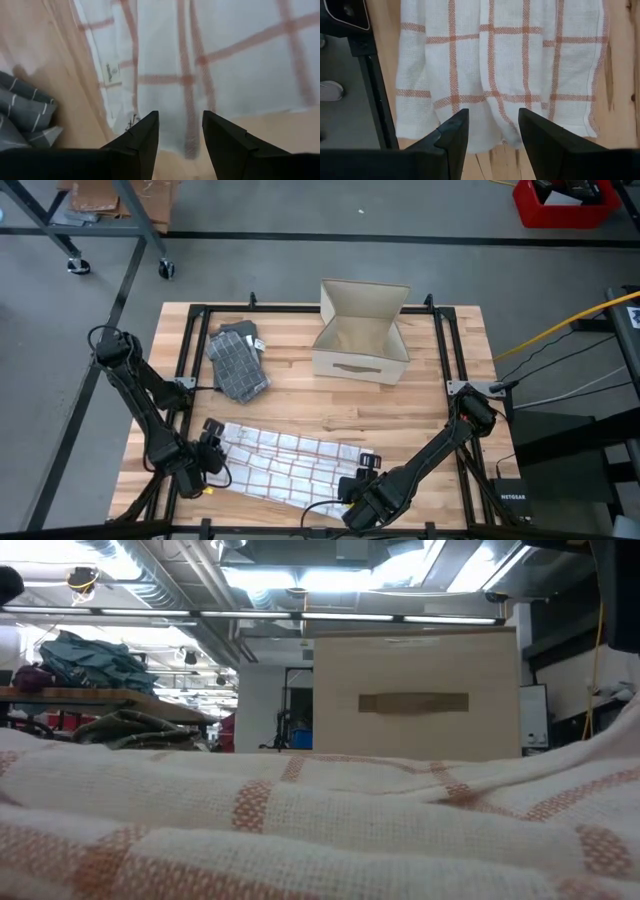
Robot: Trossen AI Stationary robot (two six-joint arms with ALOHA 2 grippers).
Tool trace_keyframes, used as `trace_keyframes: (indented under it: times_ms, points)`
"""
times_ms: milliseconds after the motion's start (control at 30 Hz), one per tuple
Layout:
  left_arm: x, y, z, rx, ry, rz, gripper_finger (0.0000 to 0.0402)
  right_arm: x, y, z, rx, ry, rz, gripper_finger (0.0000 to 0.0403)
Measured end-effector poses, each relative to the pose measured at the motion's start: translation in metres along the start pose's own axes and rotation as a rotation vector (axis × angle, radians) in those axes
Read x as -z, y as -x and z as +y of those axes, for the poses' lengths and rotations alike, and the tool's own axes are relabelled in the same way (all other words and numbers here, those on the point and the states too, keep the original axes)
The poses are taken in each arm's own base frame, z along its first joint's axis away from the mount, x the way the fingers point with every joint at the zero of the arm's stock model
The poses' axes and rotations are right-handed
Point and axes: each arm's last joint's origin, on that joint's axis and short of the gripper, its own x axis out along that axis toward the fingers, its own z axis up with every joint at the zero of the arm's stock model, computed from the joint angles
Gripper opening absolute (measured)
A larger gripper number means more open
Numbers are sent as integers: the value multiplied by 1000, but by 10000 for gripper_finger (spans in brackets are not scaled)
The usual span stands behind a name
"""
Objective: Fold towel
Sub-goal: Fold the white towel
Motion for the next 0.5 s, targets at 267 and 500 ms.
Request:
trace_keyframes:
  times_ms: [267, 500]
  points:
    - [5, -7, 1, -16, -8, 16, 122, 2, -6, -1, 20, 3, -7, 177]
    - [7, -9, 1, -27, -9, 18, 83, 1, -14, -5, 12, -19, 10, 145]
